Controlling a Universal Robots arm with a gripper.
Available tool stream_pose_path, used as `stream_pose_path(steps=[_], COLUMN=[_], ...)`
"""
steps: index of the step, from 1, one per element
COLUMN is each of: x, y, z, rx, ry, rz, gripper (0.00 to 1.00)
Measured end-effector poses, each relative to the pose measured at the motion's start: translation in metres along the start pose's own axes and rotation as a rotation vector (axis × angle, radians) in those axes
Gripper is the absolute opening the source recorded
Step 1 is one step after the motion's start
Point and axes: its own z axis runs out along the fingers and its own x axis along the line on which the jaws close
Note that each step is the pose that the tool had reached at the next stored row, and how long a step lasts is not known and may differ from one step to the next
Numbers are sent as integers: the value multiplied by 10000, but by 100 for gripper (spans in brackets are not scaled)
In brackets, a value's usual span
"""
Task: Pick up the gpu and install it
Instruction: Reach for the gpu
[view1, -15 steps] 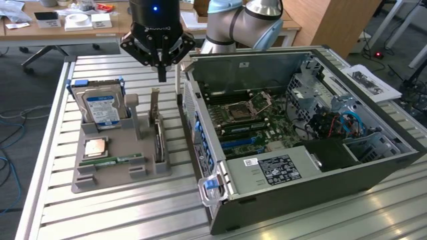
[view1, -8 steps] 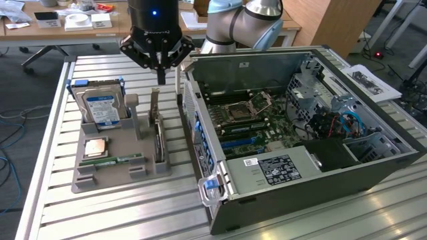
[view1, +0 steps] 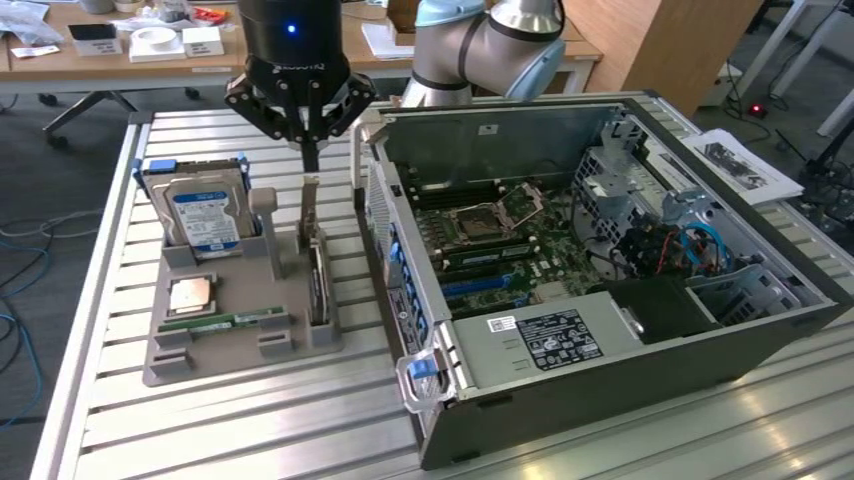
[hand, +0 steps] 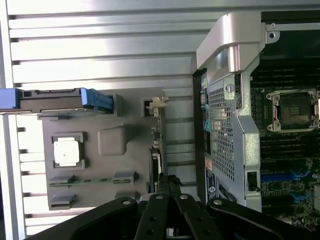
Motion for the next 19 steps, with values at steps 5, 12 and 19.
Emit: stream_pose_path(steps=[5, 12, 19], x=[-3, -10, 31], y=[-42, -193, -263], z=[-2, -9, -8], rx=[1, 1, 0], ry=[1, 1, -1], rz=[0, 0, 1], gripper=[11, 11, 11])
